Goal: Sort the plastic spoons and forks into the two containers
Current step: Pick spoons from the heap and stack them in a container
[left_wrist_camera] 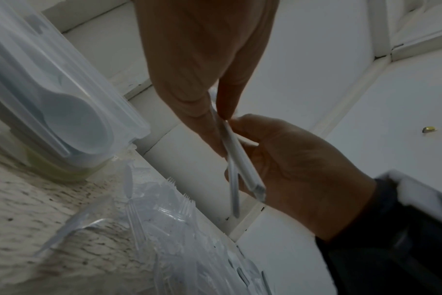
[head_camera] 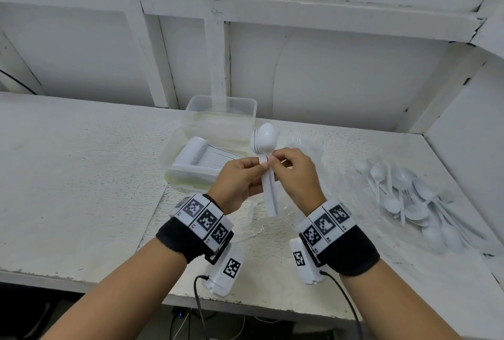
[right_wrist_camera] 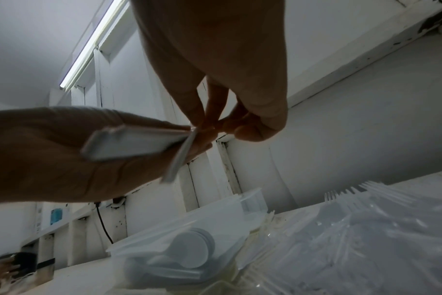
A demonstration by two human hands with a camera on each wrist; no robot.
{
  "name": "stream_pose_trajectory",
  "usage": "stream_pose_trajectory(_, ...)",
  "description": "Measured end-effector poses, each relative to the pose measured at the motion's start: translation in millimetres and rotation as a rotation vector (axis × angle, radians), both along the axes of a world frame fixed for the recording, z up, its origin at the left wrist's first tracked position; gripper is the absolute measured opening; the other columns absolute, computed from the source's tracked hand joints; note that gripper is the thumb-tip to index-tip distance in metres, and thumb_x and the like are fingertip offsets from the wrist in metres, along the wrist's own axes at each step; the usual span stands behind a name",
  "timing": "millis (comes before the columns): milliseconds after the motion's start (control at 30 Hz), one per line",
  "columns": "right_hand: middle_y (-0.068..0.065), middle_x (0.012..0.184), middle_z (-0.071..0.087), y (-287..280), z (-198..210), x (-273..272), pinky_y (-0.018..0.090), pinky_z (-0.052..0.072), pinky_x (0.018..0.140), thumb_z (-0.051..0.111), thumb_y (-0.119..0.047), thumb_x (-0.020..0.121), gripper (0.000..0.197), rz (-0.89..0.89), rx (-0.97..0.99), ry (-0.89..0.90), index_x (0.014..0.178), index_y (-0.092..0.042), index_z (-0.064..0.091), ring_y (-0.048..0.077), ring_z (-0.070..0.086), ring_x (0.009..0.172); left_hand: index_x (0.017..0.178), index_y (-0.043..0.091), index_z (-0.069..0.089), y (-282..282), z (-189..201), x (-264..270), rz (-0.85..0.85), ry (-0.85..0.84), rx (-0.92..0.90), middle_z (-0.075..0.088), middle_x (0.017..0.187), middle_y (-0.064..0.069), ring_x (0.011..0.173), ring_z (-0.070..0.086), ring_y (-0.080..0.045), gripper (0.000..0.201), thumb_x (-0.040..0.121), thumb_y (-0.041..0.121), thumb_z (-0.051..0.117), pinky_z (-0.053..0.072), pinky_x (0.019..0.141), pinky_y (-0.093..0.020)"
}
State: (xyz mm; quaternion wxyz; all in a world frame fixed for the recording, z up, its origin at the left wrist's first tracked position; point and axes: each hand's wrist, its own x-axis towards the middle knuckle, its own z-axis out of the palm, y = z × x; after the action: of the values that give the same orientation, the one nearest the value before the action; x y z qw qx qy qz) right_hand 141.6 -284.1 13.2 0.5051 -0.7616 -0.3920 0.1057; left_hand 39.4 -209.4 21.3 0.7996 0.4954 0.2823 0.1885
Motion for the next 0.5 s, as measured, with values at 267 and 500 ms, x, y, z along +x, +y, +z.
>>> stream_pose_trajectory(267, -0.003, 0.077, 0.059, -0.7, 0.8, -6.2, 0.006, 0.045, 0.061, 0.060, -0.013, 0.089, 0.012, -0.056, 0.089, 0.040, 0.099, -0.010, 0.064, 0.003, 0.055, 0.069, 0.083, 0.005, 0.061, -2.5, 1.0, 2.0, 0.037, 0.031, 0.077, 0.069, 0.077, -0.008, 0.064, 0.069, -0.014, 0.014, 0.093, 0.004, 0.052, 0.057, 0.062, -0.024)
stream_pose_trajectory(500, 0.004, 0.109, 0.057, -2.2, 1.5, -6.8, 0.001, 0.039, 0.072, 0.048, -0.014, 0.095, 0.023, 0.002, 0.061, 0.063, 0.105, -0.011, 0.068, 0.006, 0.052, 0.094, 0.088, 0.006, 0.062, 0.6, -2.9, -1.6, -0.022, 0.017, 0.021, 0.072, 0.072, -0.005, 0.068, 0.071, -0.016, 0.013, 0.094, 0.006, 0.051, 0.058, 0.065, -0.026)
